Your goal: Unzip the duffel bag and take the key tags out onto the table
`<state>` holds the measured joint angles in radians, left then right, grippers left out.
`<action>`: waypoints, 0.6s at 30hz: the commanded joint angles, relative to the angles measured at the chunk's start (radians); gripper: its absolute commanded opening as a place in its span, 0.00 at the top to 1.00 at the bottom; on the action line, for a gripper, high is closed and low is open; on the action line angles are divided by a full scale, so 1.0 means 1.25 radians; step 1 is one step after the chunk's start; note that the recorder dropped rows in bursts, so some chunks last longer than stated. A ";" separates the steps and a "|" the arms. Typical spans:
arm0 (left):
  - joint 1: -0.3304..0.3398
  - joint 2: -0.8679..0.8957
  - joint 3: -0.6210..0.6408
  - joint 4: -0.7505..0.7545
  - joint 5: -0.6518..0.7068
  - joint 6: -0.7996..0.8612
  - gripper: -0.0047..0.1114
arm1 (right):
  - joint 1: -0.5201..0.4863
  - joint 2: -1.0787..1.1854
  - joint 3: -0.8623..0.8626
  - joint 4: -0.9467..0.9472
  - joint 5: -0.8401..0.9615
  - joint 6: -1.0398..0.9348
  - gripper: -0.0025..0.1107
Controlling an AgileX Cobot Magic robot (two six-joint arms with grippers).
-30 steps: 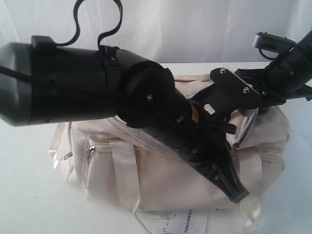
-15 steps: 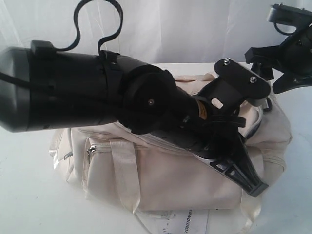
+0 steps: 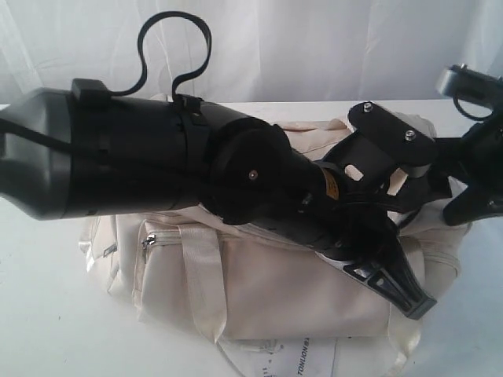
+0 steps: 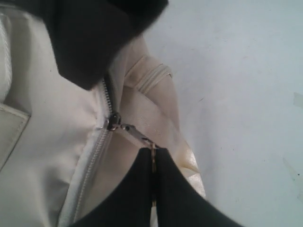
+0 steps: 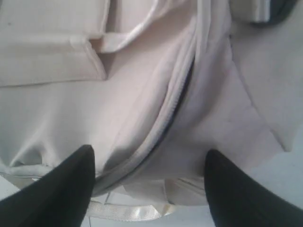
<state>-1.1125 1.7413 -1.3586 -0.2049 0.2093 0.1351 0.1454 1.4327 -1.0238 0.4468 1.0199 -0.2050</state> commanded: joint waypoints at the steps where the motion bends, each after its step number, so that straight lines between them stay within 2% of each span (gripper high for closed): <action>1: -0.005 -0.005 0.004 -0.014 -0.003 -0.004 0.96 | -0.005 -0.008 0.049 0.035 -0.072 0.002 0.43; 6: -0.005 -0.005 0.004 -0.014 0.002 -0.004 0.96 | -0.005 -0.008 0.055 0.118 -0.112 0.002 0.46; 9: -0.005 -0.005 0.004 -0.014 0.005 -0.004 0.96 | -0.005 -0.008 0.055 0.125 -0.116 0.002 0.55; 14: -0.005 -0.005 0.004 -0.014 0.005 -0.004 0.96 | -0.005 -0.008 0.055 0.125 -0.102 0.021 0.75; 18: -0.005 -0.005 0.004 -0.014 0.005 -0.004 0.96 | -0.005 -0.008 0.057 0.116 -0.096 0.021 0.85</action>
<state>-1.1125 1.7413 -1.3564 -0.2116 0.2064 0.1351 0.1454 1.4279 -0.9576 0.5876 0.8898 -0.1831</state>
